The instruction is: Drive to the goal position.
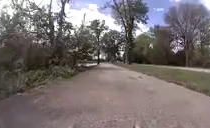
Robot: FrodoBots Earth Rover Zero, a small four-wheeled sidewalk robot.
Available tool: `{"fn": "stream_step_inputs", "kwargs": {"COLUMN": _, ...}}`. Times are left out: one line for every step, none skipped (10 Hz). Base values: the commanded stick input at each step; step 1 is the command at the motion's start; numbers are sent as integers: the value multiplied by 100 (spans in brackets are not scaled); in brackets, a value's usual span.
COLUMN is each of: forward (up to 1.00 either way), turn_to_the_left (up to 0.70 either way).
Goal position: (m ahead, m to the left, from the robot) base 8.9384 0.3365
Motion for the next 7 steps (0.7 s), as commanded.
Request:
{"fn": "stream_step_inputs", "kwargs": {"forward": 100, "turn_to_the_left": -9}}
{"fn": "stream_step_inputs", "kwargs": {"forward": 100, "turn_to_the_left": -39}}
{"fn": "stream_step_inputs", "kwargs": {"forward": 100, "turn_to_the_left": -26}}
{"fn": "stream_step_inputs", "kwargs": {"forward": 100, "turn_to_the_left": 0}}
{"fn": "stream_step_inputs", "kwargs": {"forward": 100, "turn_to_the_left": 0}}
{"fn": "stream_step_inputs", "kwargs": {"forward": 100, "turn_to_the_left": 0}}
{"fn": "stream_step_inputs", "kwargs": {"forward": 100, "turn_to_the_left": 0}}
